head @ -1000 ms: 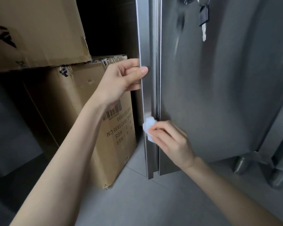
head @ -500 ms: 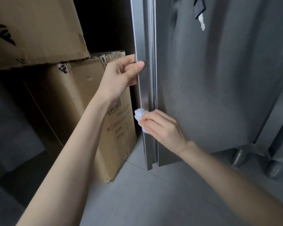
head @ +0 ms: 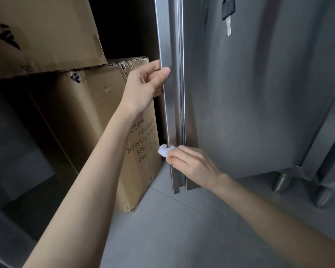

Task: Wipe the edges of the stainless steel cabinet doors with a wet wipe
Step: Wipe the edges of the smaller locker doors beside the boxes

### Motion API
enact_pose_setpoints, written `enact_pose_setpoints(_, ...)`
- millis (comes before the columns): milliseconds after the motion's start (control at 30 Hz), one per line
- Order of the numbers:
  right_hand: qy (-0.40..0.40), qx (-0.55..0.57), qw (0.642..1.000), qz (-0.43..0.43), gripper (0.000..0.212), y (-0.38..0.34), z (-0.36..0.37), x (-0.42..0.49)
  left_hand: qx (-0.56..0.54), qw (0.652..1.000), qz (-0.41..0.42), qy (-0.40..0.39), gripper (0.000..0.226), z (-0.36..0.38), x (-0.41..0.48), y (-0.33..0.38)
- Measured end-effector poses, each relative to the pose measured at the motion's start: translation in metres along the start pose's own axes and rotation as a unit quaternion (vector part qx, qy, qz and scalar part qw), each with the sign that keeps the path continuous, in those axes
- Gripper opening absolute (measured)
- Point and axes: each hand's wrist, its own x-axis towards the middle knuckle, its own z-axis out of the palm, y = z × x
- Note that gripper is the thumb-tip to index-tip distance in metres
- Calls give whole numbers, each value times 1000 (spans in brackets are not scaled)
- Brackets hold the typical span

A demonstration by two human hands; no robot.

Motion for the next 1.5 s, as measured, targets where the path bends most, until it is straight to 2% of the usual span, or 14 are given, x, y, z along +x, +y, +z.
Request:
enact_pose_setpoints(100,-103,46,994,-9,16,-5,8,-31,-6,1000,-2,5,11,1,1,1)
enact_pose_setpoints(200,-188,17,981,-48,21,-7,17,-48,-9,1000,0,3,17,2,1,1)
enact_pose_setpoints(433,-270,-9,958,-95,34,-9,21,-57,-25,999,-7,19,20,2,2,-1)
enact_pose_setpoints(533,-300,-14,951,-76,36,-8,18,-69,-8,1000,-12,24,22,2,2,-3)
enact_pose_setpoints(633,-215,34,976,-20,14,-4,10,-81,-6,1000,-12,18,14,2,1,-2)
enact_pose_setpoints(733,-63,50,995,66,14,-2,-7,-60,-8,1000,-6,17,14,3,0,0)
enact_pose_setpoints(800,46,38,993,106,10,3,-18,-32,-14,1000,0,21,15,4,-1,-1)
enact_pose_setpoints(900,137,-1,983,124,12,9,-23,2,-23,999,5,25,18,5,-3,-1)
enact_pose_setpoints(1033,126,-26,985,119,15,7,-12,3,-38,999,1,33,24,7,-6,2)
enact_pose_setpoints(1200,4,-61,995,77,20,-1,6,-31,-40,998,-14,52,32,10,-5,4)
enact_pose_setpoints(1267,-15,-74,996,46,23,2,4,-33,-36,998,-15,49,30,10,-4,4)
enact_pose_setpoints(1333,8,-69,997,31,22,7,-5,-20,-40,998,-13,47,27,10,-5,4)
enact_pose_setpoints(1433,119,-45,990,62,14,18,-22,16,-52,997,-7,51,27,9,-7,4)
enact_pose_setpoints(1500,163,-39,981,96,14,21,-24,31,-44,998,-1,46,23,10,-9,5)
